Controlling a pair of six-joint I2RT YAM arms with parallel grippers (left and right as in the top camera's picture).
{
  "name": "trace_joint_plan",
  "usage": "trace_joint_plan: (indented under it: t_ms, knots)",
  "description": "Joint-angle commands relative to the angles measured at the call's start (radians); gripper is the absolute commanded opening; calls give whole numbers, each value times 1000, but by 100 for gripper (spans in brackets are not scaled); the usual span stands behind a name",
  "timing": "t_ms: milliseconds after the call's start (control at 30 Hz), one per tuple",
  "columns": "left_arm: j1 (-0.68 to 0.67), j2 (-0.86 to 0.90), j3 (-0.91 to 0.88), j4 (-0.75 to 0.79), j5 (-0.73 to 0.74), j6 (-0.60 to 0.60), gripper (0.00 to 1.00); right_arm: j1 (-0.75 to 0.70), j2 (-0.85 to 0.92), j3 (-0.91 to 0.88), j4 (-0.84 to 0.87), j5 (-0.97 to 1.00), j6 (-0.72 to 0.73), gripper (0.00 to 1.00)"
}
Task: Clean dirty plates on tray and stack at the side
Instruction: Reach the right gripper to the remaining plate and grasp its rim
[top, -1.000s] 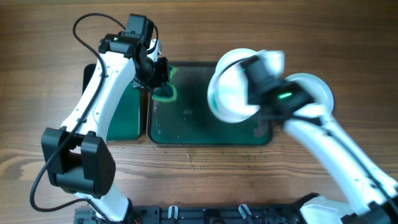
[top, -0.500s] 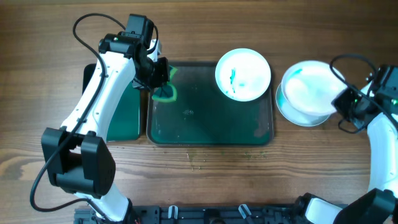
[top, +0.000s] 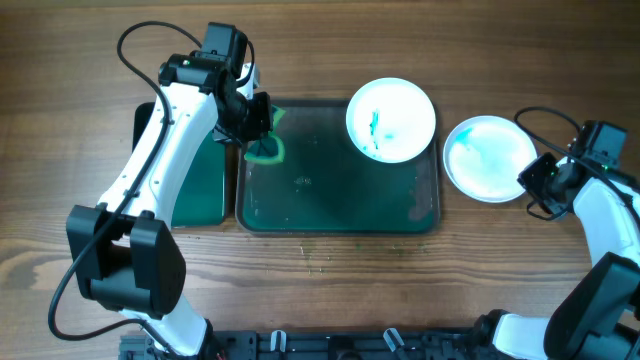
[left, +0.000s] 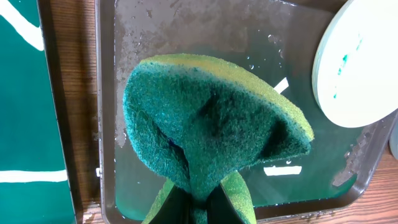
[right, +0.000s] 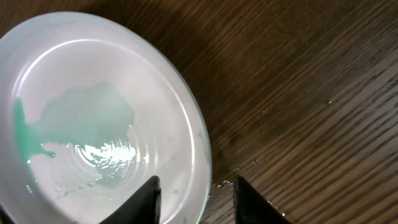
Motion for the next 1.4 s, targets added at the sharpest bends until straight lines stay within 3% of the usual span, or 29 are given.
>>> trace_joint_plan:
  t_ms: [0, 133, 267, 400, 567, 667, 1133, 1233, 1367]
  knots:
    - [-1, -5, 6, 0, -6, 21, 4, 26, -12, 112, -14, -147, -34, 45]
    - [-2, -5, 6, -13, -6, 13, 4, 159, -13, 241, -21, -273, -126, 49]
    - [-11, -7, 6, -63, -12, -15, 4, 383, 45, 288, 55, -148, -125, 54]
    - [-11, -8, 6, -98, -34, -72, 4, 449, 166, 288, 55, -122, -82, 52]
    - [-21, -8, 6, -101, -61, -98, 4, 477, 300, 288, 57, -122, -30, 38]
    - [-32, -8, 6, -101, -91, -116, 4, 480, 347, 288, 65, -126, -5, 37]
    - [-53, -8, 6, -80, -108, -119, 4, 496, 421, 283, 109, -138, 32, 22]
    - [-55, -8, 6, -79, -108, -119, 4, 499, 436, 283, 106, -146, 33, 5]
    - [-55, -8, 6, -71, -108, -119, 4, 505, 421, 283, 82, -184, 30, 4]
